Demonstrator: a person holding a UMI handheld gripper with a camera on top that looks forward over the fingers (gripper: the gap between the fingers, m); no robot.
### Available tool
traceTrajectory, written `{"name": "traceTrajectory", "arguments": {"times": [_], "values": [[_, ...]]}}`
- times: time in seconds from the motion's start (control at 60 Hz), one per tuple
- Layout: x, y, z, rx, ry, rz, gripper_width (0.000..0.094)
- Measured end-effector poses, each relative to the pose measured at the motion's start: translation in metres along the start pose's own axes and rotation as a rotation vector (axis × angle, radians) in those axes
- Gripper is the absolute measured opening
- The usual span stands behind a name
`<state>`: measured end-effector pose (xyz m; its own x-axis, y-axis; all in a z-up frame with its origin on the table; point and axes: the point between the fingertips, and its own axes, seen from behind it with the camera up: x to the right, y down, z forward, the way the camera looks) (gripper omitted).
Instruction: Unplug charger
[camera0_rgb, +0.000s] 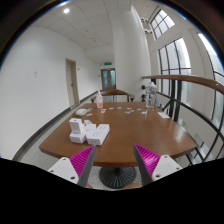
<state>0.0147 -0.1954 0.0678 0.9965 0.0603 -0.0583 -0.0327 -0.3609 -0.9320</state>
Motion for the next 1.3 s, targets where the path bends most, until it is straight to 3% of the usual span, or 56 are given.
{"name": "traceTrajectory", "arguments": {"times": [0.367,0.583,0.617,0.667,0.683,0.85,1.017,1.067,1.15,1.217,1.3], "values": [[-0.091,-0.018,0.075,-0.018,-0.139,-0.063,0.0776],[-0.145,-0.034,0.147,0.008,-0.146,-0.068,0.0759],[-0.149,-0.035,0.157,0.014,-0.140,-0.077,0.0731],[-0.154,-0.028,0.168,0.000,-0.137,-0.079,0.0428],[-0.157,-0.027,0.168,0.001,-0.143,-0.068,0.0373],[-0.156,-0.038,0.172,0.099,-0.114,-0.062,0.0204],[-0.160,-0.056,0.165,0.146,-0.143,-0.065,0.0178],[-0.162,-0.102,0.147,0.254,-0.160,-0.065,0.0177],[-0.140,-0.182,0.106,0.411,-0.081,-0.121,0.0178],[-0.132,-0.208,0.089,0.436,-0.123,-0.075,0.0177],[-0.093,-0.217,0.083,0.433,-0.050,-0.093,0.0176]]}}
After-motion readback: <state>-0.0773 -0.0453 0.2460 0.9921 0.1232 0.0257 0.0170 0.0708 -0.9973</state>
